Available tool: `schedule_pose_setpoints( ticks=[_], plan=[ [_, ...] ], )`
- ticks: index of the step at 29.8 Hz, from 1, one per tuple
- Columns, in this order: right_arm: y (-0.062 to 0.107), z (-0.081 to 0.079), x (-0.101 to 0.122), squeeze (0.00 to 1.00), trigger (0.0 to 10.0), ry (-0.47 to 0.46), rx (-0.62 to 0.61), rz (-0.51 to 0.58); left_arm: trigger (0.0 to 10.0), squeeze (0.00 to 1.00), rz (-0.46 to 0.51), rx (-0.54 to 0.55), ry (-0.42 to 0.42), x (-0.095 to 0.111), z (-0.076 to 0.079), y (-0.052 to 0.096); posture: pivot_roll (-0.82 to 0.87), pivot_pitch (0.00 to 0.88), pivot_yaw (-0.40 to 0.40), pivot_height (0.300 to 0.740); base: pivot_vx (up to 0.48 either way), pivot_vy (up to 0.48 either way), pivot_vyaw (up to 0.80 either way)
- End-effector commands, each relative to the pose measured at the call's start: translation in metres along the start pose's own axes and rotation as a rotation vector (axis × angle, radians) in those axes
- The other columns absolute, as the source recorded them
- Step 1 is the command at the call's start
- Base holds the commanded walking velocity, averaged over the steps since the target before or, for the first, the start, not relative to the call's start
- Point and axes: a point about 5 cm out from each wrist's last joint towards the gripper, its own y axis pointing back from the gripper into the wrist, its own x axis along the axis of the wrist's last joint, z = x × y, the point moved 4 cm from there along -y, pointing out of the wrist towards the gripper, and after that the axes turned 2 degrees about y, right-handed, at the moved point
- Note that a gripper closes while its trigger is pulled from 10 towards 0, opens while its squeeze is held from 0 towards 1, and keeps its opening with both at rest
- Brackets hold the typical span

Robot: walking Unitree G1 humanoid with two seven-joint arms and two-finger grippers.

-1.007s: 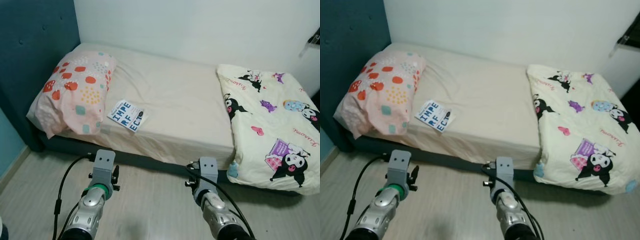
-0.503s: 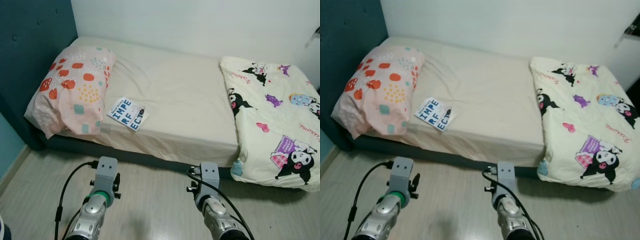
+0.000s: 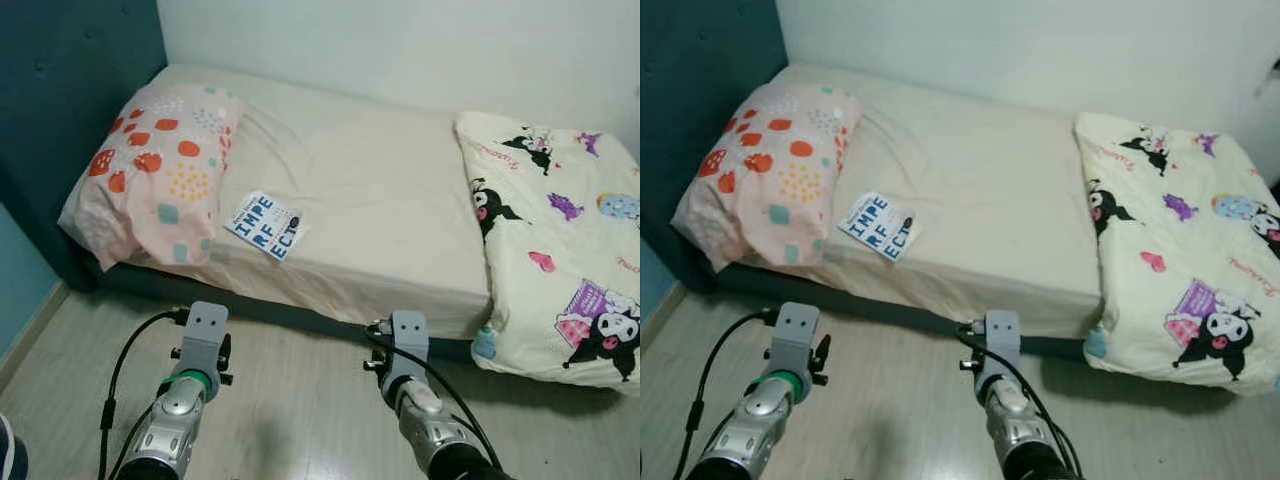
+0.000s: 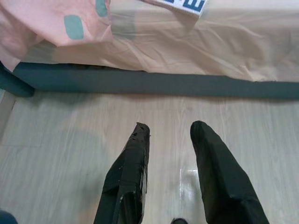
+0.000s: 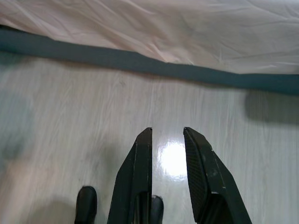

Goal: Clean up the room

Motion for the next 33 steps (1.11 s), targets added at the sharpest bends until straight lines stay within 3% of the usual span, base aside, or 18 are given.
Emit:
schedule_pose_setpoints(
  ticks=[1,11,20,27,33],
  plan=[
    [0.003,0.004,-0.016,0.0,10.0,-0.011,-0.007,-0.054,10.0,0.0,-0.006,0.007,0.008,0.0,0.001,0.0,0.11,0.035,-0.095,0.74,0.0,0.0,0.0],
    [0.003,-0.002,-0.017,0.0,10.0,-0.024,0.018,-0.067,10.0,0.0,-0.009,-0.022,0.01,0.001,0.003,0.0,0.15,0.025,-0.093,0.74,0.0,0.0,0.0],
    [0.001,-0.005,-0.011,0.0,10.0,-0.06,0.026,-0.042,10.0,0.0,-0.018,0.014,-0.005,-0.003,-0.008,0.001,0.16,0.03,-0.105,0.74,0.0,0.0,0.0],
    [0.002,0.001,-0.011,0.0,10.0,-0.047,0.02,-0.046,10.0,0.0,-0.018,0.023,0.009,-0.004,-0.009,0.003,0.16,0.035,-0.118,0.74,0.0,0.0,0.0],
    [-0.001,0.012,0.002,0.0,10.0,-0.054,-0.002,-0.018,10.0,0.0,-0.044,-0.013,0.027,-0.011,-0.005,0.005,0.14,0.048,-0.124,0.74,0.0,0.0,0.0]
  ],
)
